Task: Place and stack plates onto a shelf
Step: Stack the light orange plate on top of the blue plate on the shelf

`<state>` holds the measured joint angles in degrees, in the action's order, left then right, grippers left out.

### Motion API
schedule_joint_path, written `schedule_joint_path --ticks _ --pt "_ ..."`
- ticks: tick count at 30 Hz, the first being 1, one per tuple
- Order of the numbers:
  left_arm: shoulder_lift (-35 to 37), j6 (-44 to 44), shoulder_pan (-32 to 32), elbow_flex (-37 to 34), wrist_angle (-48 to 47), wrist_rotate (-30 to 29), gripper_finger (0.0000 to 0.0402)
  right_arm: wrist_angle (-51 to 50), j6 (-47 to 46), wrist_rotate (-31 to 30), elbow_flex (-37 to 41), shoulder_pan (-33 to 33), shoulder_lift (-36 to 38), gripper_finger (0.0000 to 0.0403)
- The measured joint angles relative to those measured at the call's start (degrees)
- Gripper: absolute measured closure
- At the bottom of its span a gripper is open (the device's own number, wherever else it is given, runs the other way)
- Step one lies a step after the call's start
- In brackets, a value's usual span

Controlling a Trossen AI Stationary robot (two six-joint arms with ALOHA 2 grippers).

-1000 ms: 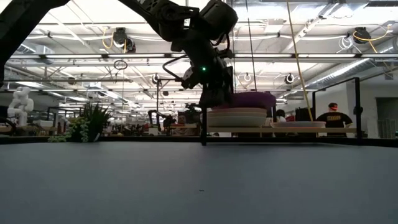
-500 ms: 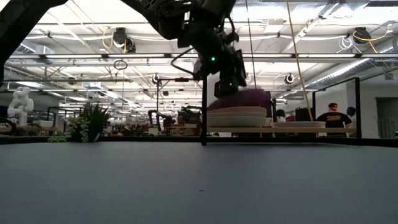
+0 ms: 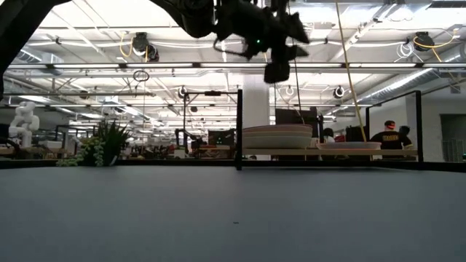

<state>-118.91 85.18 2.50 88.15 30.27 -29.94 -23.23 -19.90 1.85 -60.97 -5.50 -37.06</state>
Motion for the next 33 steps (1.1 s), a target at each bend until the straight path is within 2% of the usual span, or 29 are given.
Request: schedule_joint_path --ticks 4,7,11,17,23,26,33 --pt "2.15 -9.0 0.0 -0.01 1.52 9.26 0.0277 -0.95 -1.86 0.0 0.0 0.0 -0.07 0.0403" --pt "5.41 -14.69 -0.44 -0.01 -3.12 15.79 0.0277 -2.36 -2.63 0.0 0.0 0.0 -0.07 0.0403" --pt "11.25 -21.32 -1.38 -0.01 -16.66 21.99 0.0277 -3.66 -6.01 -0.1 0.0 -0.01 -0.63 0.0403" --pt "20.28 -31.99 -2.43 0.03 -37.08 24.85 0.0277 -3.96 -12.45 -0.2 0.0 -0.01 -2.88 0.0403" --pt "25.27 -41.96 -1.84 0.05 -48.96 39.29 0.0277 -4.03 -20.76 -0.32 0.0 -0.01 -6.55 0.0403" --pt "27.0 -45.99 -2.22 0.01 -57.1 41.8 0.0277 -3.27 -24.53 -0.26 0.0 0.0 -8.69 0.0403" --pt "29.11 -54.2 -4.35 0.03 -73.87 41.97 0.0277 0.78 -31.85 -0.26 0.0 0.72 -12.92 0.0403"
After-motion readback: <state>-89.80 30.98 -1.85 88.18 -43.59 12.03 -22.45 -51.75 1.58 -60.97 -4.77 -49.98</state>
